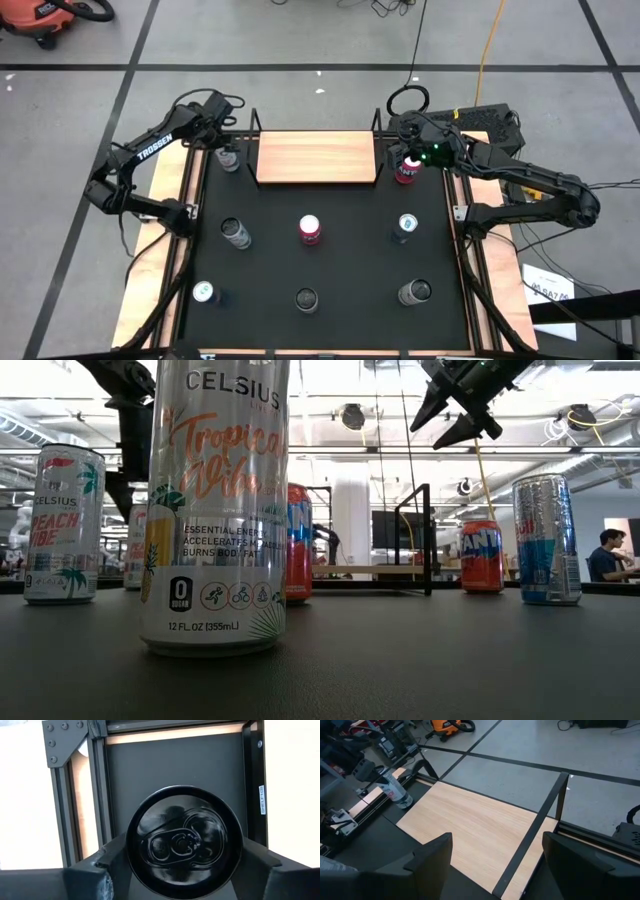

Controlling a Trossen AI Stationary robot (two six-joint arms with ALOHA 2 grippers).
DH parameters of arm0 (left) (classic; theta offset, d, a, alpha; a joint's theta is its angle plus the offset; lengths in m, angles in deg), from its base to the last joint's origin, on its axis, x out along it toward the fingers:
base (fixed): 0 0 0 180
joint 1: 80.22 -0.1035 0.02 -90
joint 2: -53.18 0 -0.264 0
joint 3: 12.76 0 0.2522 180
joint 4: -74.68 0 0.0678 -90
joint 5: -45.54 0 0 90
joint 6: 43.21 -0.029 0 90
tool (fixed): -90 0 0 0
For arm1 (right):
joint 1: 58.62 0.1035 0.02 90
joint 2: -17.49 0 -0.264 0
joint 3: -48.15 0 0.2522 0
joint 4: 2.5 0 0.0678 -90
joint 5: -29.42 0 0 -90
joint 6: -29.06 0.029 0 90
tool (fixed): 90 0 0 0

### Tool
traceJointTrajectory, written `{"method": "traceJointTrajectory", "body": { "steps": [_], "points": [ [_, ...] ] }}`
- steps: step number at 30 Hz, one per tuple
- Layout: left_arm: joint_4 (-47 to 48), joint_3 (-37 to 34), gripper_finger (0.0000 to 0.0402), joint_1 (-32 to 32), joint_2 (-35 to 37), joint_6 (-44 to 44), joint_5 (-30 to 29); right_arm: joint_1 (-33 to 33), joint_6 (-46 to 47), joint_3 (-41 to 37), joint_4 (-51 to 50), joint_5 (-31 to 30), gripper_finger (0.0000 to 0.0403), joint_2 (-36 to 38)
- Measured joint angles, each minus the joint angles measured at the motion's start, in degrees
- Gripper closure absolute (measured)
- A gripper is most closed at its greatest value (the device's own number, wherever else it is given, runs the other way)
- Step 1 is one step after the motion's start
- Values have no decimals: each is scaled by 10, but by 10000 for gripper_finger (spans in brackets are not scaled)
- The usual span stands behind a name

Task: Place canned beverage on shelf
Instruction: Put the top white-pink soda can on the shelf

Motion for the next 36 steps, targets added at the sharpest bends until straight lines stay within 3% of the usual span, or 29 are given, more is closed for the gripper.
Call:
{"method": "traceJointTrajectory", "body": {
  "steps": [7,13,26,36],
  "points": [
    [8,0,155,0,6,-5,-1,0,10,0,0,15,106,0],
    [34,14,155,4,52,-5,6,2,14,0,0,17,106,0],
    [83,196,156,35,103,-108,-10,2,14,-1,69,32,106,0],
    [-20,266,157,71,78,-200,-3,2,29,-1,66,47,106,4]
  ]
}}
